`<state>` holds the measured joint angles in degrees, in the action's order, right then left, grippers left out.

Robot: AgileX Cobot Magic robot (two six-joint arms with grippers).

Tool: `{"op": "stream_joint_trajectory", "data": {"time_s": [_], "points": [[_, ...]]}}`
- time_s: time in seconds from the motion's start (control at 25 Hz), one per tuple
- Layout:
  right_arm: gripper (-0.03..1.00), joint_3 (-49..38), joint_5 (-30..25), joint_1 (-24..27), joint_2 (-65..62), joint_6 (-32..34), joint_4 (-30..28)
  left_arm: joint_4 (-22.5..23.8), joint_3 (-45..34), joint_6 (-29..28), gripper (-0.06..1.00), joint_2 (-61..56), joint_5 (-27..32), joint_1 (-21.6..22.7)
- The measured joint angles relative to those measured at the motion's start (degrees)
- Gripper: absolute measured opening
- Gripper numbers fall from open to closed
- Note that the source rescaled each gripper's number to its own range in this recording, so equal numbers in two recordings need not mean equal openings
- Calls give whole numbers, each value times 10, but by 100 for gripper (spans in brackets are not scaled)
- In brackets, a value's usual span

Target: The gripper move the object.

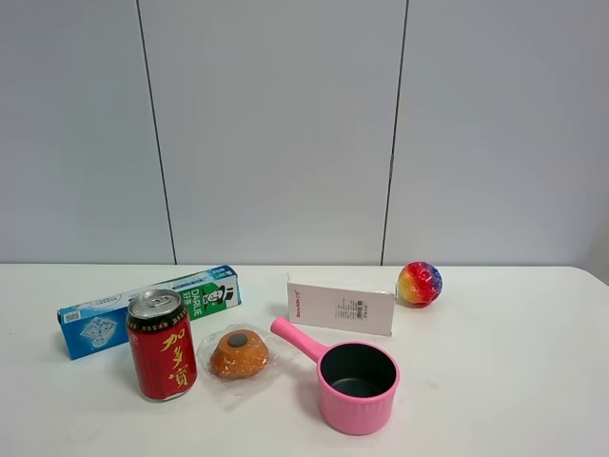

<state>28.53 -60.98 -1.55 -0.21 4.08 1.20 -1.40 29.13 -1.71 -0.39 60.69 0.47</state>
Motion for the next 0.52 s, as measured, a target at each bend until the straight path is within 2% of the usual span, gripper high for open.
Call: {"op": "stream_joint_trajectory", "data": {"time_s": [0.52], "points": [[63,0,0,0,0,0,0,0,0,0,100,0,0,0]]}}
